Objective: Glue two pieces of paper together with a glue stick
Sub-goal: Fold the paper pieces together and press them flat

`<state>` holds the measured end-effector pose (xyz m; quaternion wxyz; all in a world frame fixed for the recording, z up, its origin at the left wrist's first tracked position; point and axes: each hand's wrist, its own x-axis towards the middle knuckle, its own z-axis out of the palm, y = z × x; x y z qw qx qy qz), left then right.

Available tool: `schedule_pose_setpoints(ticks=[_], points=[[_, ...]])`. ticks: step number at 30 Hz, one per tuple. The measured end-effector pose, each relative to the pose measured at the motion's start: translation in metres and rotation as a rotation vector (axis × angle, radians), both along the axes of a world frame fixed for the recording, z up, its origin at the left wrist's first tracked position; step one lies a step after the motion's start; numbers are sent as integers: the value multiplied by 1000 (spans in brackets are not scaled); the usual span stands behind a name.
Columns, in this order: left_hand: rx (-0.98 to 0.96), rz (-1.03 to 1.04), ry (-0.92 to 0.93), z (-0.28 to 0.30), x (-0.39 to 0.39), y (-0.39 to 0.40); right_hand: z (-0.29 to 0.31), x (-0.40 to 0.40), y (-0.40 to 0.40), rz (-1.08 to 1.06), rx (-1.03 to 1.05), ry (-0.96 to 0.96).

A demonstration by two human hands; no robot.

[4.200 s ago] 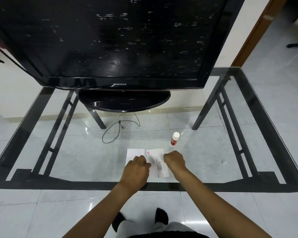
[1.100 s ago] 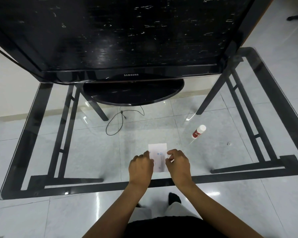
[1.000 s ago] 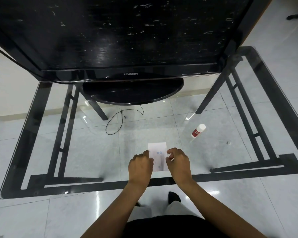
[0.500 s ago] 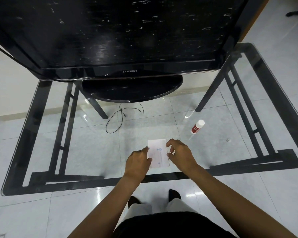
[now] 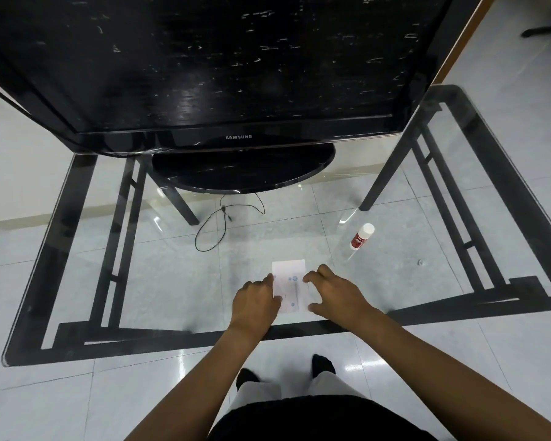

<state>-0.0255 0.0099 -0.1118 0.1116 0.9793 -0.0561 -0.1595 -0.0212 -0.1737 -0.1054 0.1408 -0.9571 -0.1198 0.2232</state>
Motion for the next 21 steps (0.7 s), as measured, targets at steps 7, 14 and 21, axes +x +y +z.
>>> schedule_pose_setpoints(ticks=[7, 14, 21], points=[[123, -15, -70, 3, -8, -6, 0, 1, 1, -60, -11, 43], [151, -65, -64, 3, -7, -4, 1, 1, 6, -53, -44, 40], [43, 3, 61, 7, 4, -5, 5, 6, 11, -67, -66, 100]])
